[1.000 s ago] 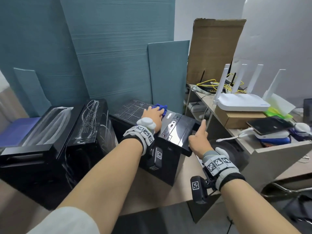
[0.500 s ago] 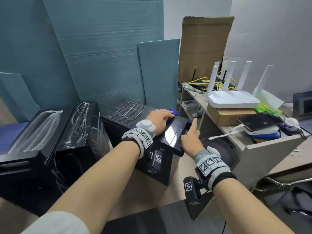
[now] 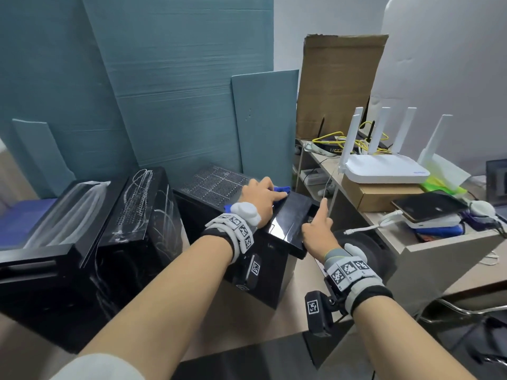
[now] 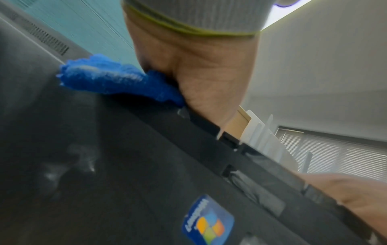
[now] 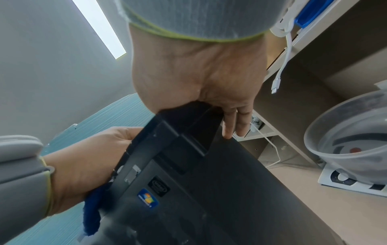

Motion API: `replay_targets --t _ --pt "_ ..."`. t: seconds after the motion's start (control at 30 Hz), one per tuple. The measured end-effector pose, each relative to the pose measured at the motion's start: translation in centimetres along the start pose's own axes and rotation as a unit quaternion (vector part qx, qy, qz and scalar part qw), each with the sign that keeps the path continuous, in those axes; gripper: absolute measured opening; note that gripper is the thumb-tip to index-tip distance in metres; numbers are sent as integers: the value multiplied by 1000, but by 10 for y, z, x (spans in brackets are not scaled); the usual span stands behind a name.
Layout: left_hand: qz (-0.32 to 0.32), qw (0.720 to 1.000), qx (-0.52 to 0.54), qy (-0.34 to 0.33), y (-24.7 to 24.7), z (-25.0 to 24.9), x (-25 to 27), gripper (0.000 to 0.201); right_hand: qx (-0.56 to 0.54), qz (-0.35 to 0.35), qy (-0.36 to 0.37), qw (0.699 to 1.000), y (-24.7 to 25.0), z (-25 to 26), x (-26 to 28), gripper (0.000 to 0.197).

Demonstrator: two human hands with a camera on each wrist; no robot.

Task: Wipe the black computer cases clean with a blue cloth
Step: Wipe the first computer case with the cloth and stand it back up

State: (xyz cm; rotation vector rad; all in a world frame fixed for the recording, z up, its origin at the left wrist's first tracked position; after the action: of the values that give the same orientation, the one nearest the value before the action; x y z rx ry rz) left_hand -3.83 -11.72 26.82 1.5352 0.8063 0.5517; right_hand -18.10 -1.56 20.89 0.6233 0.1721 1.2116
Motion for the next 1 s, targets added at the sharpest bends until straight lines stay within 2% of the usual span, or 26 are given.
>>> replay_targets --t 0.07,0.13,0.2,0.3,0.37,0.47,0.6,0.73,0.8,0.93,1.0 --pt "-6 1000 18 -2 3 -2 2 45 38 -11 14 999 2 1 1 87" --pt "-29 996 77 -18 4 6 7 44 52 30 20 998 -4 2 3 89" --pt "-36 992 118 -21 6 17 11 45 123 29 24 992 -3 9 4 87" --pt "-39 987 157 -14 9 26 20 24 309 -36 69 948 6 33 6 77" --pt "-53 986 156 -16 10 28 25 10 365 -34 107 924 5 46 3 71" --pt "-48 987 150 -21 8 29 21 21 349 -3 108 931 3 47 -8 67" --pt "-56 992 111 -10 5 21 17 13 349 -11 96 932 -9 49 -13 68" --pt "-61 990 125 -11 9 21 19 10 336 -38 105 935 -15 49 -12 66" --pt "-42 990 135 -24 11 22 17 12 324 -52 119 937 -9 47 -16 61" --pt "36 987 153 -43 16 27 14 1 317 -66 157 933 -1 50 -19 41" --pt "55 988 143 -27 17 29 8 8 326 -64 165 929 -4 50 -20 42"
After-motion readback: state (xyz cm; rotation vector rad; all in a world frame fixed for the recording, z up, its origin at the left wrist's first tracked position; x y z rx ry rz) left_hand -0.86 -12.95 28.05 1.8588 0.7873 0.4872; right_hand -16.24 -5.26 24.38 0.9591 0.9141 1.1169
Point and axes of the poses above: each hand's wrist, its own x-axis away from the middle knuckle, its own y-axis out of the back of the hand, z = x × y, the point moved 7 cm from there along -x, towards the middle knuckle, and after that the axes turned 9 degrees about z, right-handed, at the moved point
